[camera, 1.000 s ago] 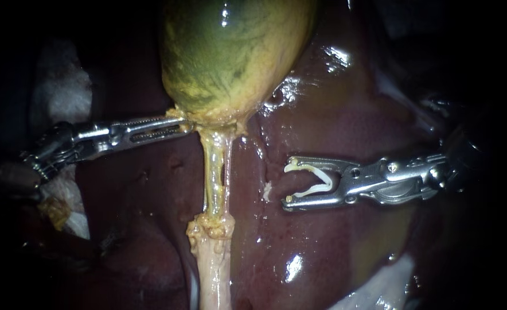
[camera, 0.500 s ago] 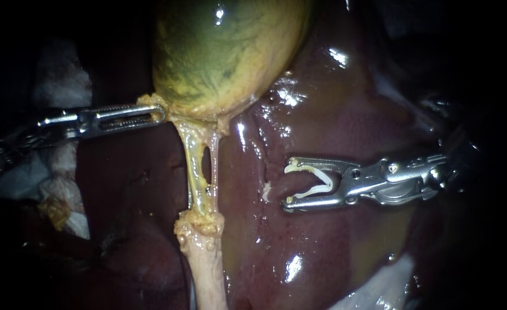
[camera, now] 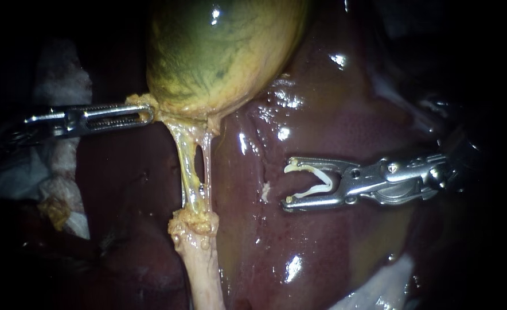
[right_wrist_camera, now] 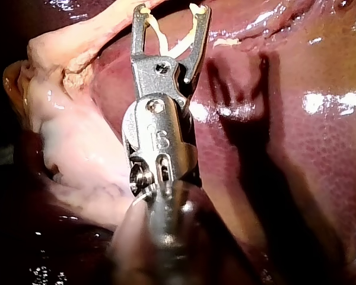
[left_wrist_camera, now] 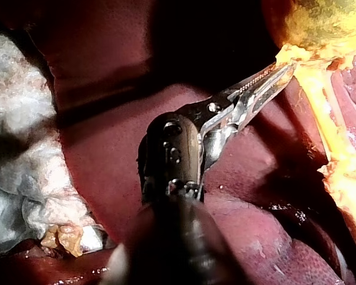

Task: Grabbing gallbladder

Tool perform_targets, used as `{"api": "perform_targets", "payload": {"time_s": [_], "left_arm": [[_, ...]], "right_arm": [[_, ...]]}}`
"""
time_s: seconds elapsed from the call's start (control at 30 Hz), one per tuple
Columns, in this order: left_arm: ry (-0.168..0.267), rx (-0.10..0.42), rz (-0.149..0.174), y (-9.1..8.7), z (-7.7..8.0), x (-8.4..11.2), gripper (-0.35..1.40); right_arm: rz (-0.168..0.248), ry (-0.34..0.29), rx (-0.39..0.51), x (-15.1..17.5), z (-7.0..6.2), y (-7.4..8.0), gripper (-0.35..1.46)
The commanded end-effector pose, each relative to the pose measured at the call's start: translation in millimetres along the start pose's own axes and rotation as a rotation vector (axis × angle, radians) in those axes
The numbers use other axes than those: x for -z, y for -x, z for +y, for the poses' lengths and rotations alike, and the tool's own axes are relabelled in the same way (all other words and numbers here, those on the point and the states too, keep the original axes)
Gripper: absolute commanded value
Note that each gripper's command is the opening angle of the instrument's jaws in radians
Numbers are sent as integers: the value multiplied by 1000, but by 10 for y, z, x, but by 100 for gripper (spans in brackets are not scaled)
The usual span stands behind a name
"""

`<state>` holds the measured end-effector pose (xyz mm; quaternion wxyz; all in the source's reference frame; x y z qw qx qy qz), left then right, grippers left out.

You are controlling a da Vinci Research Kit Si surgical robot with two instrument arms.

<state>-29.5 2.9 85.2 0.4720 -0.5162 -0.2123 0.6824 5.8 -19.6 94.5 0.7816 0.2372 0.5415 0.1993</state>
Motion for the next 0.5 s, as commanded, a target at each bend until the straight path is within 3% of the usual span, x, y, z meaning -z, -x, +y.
{"api": "perform_targets", "payload": {"time_s": [0.03, 0.5], "left_arm": [[0, 0, 0, 0, 0, 0, -22], [0, 1, 0, -2, 0, 0, -22]], "right_arm": [[0, 0, 0, 0, 0, 0, 59], [0, 0, 0, 0, 0, 0, 59]]}}
